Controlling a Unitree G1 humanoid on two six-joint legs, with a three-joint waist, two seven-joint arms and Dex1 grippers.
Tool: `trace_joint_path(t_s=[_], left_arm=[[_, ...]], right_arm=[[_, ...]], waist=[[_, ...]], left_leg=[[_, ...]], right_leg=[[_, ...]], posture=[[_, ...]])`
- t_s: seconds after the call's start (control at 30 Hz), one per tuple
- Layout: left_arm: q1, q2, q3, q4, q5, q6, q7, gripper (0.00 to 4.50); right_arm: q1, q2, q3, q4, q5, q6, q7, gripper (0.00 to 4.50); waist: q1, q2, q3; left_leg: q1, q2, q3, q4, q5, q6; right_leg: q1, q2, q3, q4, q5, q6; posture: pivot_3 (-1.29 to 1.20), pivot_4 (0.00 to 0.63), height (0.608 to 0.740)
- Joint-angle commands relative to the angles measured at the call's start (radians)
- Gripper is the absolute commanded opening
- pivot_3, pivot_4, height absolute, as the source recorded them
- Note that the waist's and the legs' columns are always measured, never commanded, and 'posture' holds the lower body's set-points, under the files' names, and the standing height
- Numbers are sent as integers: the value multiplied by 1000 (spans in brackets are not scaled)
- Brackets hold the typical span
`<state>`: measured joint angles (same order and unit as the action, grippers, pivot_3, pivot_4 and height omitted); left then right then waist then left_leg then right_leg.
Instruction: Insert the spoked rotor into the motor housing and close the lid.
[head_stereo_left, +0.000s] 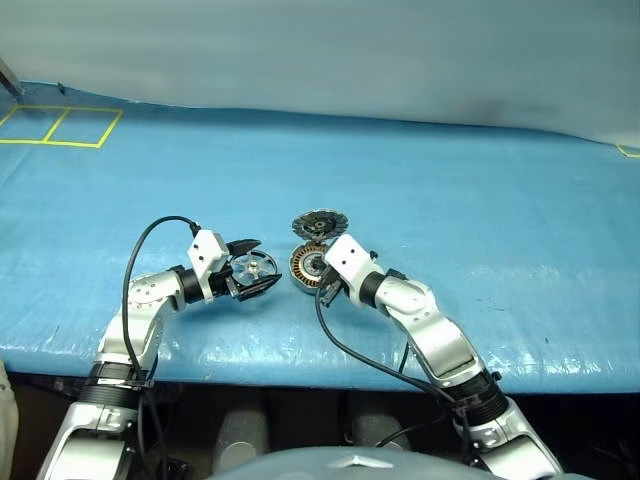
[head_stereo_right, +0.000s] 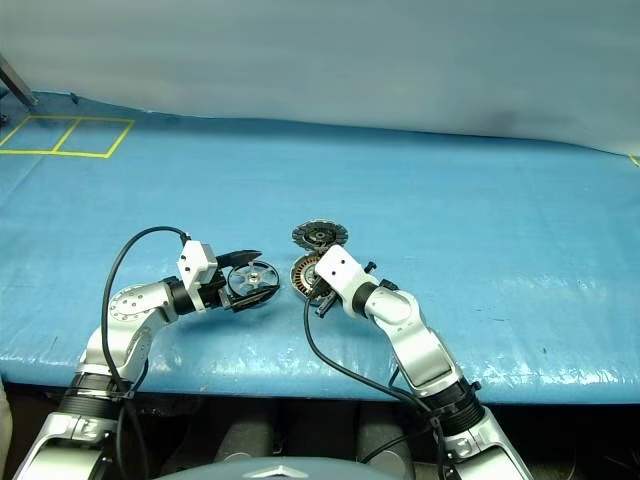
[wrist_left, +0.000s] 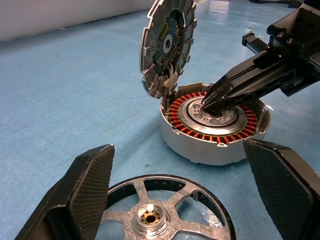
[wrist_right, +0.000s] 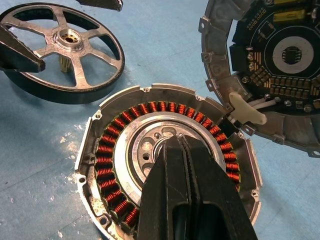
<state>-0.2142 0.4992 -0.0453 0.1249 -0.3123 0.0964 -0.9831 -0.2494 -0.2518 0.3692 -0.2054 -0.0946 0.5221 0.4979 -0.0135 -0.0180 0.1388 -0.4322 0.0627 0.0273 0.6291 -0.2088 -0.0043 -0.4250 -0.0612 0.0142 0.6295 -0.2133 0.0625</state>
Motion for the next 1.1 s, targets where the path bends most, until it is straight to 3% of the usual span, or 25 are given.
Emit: trace_joint_path(t_s=[0.03,0.47,0.83,1.1], left_arm=[[-9,1,7,-14,4,-16,0,4500],[3,4,12,-19,1,-15,2,4500],[2,5,12,-20,2,-15,4,4500],[4,7,14,-26,2,-11,7,4500]], right_arm=[[-16,4,-1,-7,-1,-28,-5,26],[-49,7,1,-34,2,-23,5,26],[-39,33,22,112,16,-25,14,26],[-24,32,4,187,28,-48,19,26]], waist=[[0,0,0],[0,0,0],[-1,0,0],[-6,0,0]], left_leg=[[0,0,0,0,0,0],[1,0,0,1,0,0],[1,0,0,6,0,0],[14,1,-2,15,0,0]], right_leg=[[0,0,0,0,0,0],[1,0,1,2,1,1],[1,0,1,8,0,0],[13,1,1,14,-4,2]], posture=[[0,150,740],[0,150,740],[0,150,740],[0,150,740]])
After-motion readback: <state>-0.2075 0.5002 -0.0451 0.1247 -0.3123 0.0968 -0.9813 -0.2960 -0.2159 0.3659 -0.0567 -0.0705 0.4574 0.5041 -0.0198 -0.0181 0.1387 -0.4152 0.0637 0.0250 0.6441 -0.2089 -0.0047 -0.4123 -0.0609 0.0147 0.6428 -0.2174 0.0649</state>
